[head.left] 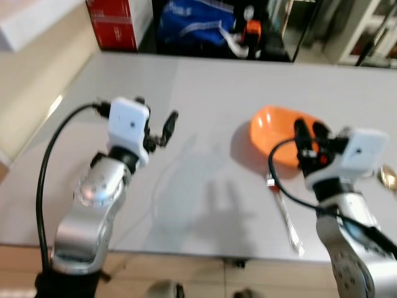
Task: Setting the table
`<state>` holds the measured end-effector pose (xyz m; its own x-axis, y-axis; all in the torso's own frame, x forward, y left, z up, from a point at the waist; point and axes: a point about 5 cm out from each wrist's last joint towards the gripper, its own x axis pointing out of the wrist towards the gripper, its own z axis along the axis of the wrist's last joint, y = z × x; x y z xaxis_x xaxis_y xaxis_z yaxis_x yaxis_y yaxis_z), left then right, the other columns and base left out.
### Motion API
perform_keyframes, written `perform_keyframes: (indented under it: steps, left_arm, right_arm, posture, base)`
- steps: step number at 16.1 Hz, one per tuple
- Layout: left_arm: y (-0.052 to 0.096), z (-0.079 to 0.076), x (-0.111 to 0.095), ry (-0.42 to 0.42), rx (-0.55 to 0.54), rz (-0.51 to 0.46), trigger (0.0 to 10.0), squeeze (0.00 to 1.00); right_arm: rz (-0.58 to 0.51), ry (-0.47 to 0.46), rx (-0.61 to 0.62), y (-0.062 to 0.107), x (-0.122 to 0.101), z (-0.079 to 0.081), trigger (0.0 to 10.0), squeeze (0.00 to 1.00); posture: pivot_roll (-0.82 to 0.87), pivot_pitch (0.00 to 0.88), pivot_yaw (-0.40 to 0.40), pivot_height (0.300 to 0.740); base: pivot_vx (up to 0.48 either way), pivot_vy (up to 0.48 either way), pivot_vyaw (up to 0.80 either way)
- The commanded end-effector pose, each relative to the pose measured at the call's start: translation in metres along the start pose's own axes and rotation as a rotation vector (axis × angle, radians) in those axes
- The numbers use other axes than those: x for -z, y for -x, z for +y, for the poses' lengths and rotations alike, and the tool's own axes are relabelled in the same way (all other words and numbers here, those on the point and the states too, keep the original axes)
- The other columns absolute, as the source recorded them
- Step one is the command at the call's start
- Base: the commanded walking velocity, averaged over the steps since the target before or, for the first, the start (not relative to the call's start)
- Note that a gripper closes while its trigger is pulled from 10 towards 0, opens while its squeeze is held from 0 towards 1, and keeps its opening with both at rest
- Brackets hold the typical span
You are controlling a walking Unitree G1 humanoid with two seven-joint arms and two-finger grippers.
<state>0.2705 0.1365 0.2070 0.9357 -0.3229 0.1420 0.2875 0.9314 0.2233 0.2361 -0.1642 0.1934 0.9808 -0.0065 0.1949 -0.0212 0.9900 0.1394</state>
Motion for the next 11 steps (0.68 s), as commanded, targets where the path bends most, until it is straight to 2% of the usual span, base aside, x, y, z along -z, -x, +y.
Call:
perform_keyframes:
  steps: [1,4,7,11]
  left_arm:
    - [0.004,-0.014,0.003,0.004,0.054,0.002,10.0,0.0]
    - [0.009,-0.02,0.01,0.022,0.067,0.023,10.0,0.0]
    - [0.009,-0.025,0.008,0.032,0.065,0.011,10.0,0.0]
    - [0.01,-0.024,0.007,0.03,0.054,0.007,10.0,0.0]
  right_arm:
    - [-0.006,0.004,0.026,0.001,0.0,-0.007,10.0,0.0]
    - [-0.034,0.097,0.005,0.004,-0.002,-0.007,10.0,0.0]
    - [-0.03,0.087,-0.003,0.005,0.0,-0.011,10.0,0.0]
    - [-0.016,0.036,0.009,0.004,0.005,-0.014,10.0,0.0]
  posture:
    - [0.06,0.075,0.001,0.74]
    - [0.03,0.084,0.002,0.74]
    - [0.04,0.091,-0.015,0.74]
    - [0.05,0.086,-0.025,0.74]
  base:
    - [0.0,0.48,0.0]
    - [0.0,0.48,0.0]
    - [0.0,0.48,0.0]
    - [0.0,0.48,0.0]
